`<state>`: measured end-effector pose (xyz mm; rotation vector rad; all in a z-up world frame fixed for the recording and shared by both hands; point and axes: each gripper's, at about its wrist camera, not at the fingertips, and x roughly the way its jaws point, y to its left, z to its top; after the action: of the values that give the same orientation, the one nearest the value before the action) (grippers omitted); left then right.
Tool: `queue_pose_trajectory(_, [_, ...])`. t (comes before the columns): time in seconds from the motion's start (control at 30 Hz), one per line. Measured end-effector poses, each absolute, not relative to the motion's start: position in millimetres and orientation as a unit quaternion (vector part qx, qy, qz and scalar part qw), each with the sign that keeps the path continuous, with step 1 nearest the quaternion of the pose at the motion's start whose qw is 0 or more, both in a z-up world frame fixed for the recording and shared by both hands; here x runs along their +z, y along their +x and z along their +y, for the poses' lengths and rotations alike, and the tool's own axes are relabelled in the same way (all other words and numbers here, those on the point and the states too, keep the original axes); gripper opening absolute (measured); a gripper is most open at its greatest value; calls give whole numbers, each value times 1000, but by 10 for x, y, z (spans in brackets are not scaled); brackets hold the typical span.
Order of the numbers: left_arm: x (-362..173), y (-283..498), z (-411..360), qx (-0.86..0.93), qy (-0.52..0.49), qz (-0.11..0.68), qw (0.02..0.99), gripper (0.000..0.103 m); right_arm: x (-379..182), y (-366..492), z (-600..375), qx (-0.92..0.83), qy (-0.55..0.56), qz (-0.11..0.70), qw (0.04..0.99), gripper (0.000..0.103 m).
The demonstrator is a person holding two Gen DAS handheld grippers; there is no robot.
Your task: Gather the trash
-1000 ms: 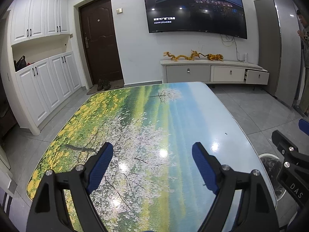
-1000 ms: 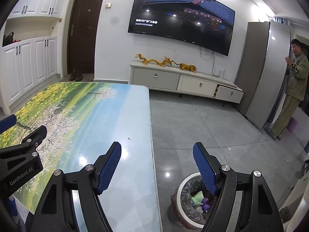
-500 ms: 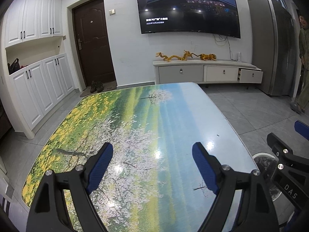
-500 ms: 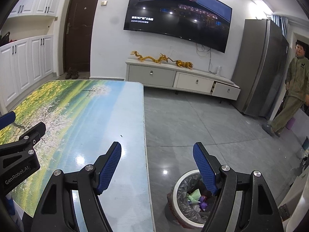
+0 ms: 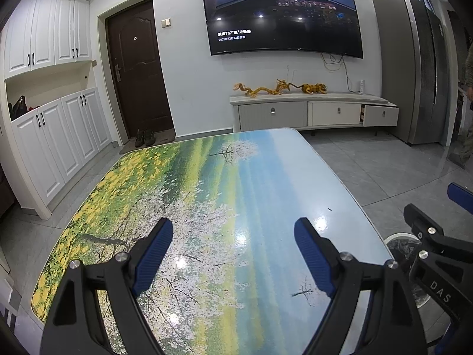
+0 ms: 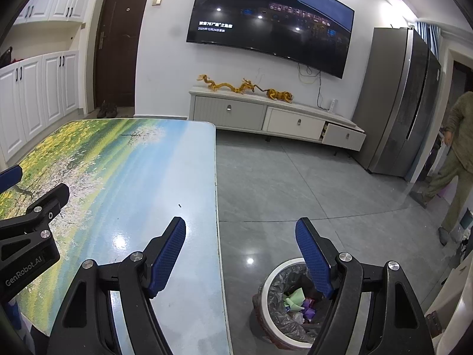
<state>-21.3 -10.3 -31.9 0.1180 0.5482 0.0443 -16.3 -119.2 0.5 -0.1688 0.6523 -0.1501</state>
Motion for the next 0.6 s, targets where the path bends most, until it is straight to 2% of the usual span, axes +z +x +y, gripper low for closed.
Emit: queue_pose_trajectory(0.6, [-324,-210,-96,18,56,272,961,84,20,-154,-1226,-81,-78,311,944,76])
